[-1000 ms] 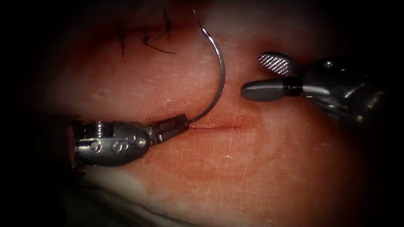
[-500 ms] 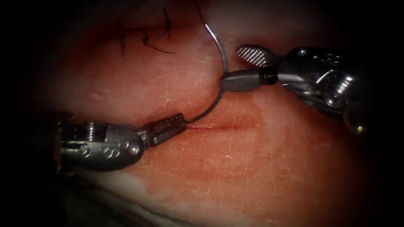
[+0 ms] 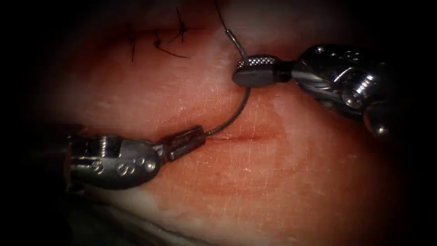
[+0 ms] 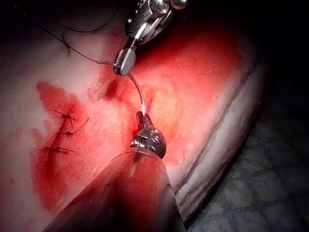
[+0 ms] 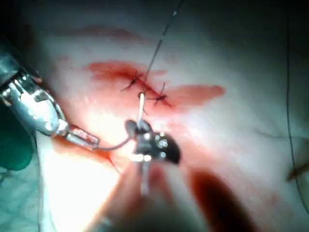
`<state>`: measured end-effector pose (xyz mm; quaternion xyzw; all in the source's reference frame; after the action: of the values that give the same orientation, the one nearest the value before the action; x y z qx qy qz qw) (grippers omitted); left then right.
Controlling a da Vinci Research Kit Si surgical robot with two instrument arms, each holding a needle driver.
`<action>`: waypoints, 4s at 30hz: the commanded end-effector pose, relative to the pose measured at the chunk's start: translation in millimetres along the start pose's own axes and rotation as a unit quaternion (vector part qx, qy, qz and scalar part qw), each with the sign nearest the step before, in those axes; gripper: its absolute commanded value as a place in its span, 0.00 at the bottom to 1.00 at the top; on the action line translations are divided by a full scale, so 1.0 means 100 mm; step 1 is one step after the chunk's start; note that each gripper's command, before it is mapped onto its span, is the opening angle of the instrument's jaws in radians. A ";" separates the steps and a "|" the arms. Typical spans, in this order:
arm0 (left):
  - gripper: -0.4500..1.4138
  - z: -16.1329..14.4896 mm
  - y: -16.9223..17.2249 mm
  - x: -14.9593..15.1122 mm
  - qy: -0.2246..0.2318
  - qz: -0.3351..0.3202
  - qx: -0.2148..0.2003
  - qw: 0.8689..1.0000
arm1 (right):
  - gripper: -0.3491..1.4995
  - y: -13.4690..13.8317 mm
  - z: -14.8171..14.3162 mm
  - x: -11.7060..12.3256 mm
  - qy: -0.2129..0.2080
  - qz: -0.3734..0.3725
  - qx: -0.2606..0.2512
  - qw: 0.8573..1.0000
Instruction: Wound Closure
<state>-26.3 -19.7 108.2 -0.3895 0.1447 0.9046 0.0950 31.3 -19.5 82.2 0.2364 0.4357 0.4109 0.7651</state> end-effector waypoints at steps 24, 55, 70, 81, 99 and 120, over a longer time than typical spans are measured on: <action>0.82 -0.010 -0.054 0.033 0.060 -0.350 -0.157 0.922 | 0.00 0.008 -0.006 0.015 0.026 -0.221 0.100 0.970; 0.43 0.023 -0.054 0.032 0.085 -0.357 -0.242 0.898 | 0.00 -0.037 0.012 0.019 0.082 -0.455 0.234 0.855; 0.00 0.014 -0.049 0.028 0.079 -0.349 -0.247 0.900 | 0.00 -0.037 0.011 0.022 0.088 -0.470 0.212 0.853; 0.00 0.013 -0.058 0.028 0.111 -0.413 -0.215 0.878 | 0.67 -0.060 0.007 0.022 0.091 -0.382 0.088 0.915; 0.00 0.015 -0.060 0.029 0.150 -0.465 -0.178 0.854 | 0.33 -0.070 0.002 0.007 0.164 -0.288 -0.131 0.934; 0.00 0.015 -0.059 0.031 0.148 -0.468 -0.170 0.855 | 0.26 -0.068 0.017 -0.007 0.174 -0.248 -0.156 0.940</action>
<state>-27.2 -13.0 105.1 -0.5507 -0.1969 0.6961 0.4164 34.7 -23.6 77.9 -0.0777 0.5364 0.3054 0.7829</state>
